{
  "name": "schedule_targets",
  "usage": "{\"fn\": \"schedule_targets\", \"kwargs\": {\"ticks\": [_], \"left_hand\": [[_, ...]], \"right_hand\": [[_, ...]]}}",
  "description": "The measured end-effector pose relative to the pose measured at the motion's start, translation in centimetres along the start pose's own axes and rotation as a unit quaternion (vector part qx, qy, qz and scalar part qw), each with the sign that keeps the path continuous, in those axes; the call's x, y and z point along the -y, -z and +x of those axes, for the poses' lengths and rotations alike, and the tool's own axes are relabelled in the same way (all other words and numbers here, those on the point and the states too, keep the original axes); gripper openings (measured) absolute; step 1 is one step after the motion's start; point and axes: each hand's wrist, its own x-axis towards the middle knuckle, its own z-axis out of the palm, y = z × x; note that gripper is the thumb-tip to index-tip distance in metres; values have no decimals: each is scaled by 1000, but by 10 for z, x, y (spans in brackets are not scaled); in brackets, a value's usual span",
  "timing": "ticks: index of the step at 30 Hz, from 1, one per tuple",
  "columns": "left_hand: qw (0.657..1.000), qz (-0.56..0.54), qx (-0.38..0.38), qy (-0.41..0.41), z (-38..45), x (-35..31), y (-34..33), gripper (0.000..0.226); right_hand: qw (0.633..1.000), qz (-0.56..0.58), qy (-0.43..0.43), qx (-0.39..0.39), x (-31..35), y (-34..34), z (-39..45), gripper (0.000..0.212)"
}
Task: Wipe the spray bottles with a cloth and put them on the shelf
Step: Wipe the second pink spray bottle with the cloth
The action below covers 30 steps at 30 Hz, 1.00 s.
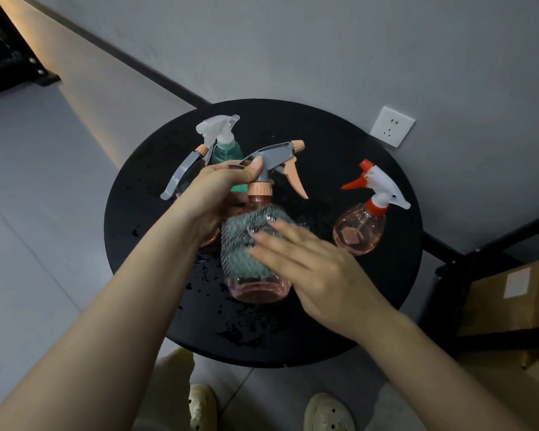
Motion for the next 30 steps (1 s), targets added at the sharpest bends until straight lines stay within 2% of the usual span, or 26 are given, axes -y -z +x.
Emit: {"fn": "schedule_targets", "kwargs": {"ticks": [3,5,7,10,14,17,21,27,30], "left_hand": [[999,-34,26,4,0,5,-4,18],[998,-47,42,14,0,7,-4,28],[998,-42,45,16,0,7,-5,27],[999,-25,18,11,-1,4,-5,12],[1000,6,-8,0,-4,0,-2,11],[1000,9,1,-6,-2,1,-2,11],[1000,12,2,-10,1,3,-3,13],[996,-74,49,5,2,9,-7,17],[996,-76,55,8,4,10,-5,16]], "right_hand": [[998,24,-53,13,-5,4,10,56],[996,39,-72,19,-6,6,11,50],[996,48,-74,28,-4,7,8,45],[998,26,-26,52,-1,5,-4,48],[995,-24,59,79,9,-1,-27,47],[994,-50,73,65,9,-6,-31,44],[998,-26,36,37,5,-7,-18,42],[995,40,-95,16,-4,0,6,57],[995,36,-89,21,2,-1,4,62]]}}
